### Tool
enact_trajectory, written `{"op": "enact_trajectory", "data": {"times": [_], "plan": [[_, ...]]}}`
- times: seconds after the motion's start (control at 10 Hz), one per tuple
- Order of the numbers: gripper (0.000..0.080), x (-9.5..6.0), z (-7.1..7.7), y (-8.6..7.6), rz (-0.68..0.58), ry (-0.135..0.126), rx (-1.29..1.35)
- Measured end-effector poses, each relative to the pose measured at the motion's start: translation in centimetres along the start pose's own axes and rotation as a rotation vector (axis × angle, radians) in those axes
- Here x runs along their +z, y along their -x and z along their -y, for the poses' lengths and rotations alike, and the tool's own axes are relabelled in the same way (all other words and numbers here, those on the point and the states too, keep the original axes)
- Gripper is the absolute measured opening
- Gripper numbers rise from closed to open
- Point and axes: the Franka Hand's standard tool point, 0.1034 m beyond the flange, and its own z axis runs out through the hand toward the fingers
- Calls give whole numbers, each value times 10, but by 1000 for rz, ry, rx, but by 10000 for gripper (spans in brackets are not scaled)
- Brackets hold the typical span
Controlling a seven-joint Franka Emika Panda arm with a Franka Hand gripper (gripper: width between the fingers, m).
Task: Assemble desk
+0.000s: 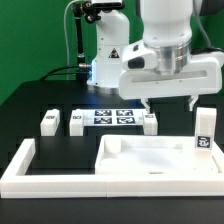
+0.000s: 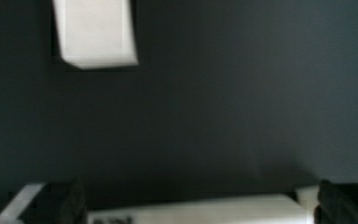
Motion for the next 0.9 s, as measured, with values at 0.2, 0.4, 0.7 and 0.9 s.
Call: {"op": "enact_trajectory", "data": {"times": [0.2, 0.4, 0.7, 0.9], "plan": [[648, 7, -11, 3, 180, -13, 25], [648, 9, -11, -2, 283, -17, 26], [648, 30, -20, 5, 508, -6, 55], [648, 28, -20, 0, 484, -7, 53]]}}
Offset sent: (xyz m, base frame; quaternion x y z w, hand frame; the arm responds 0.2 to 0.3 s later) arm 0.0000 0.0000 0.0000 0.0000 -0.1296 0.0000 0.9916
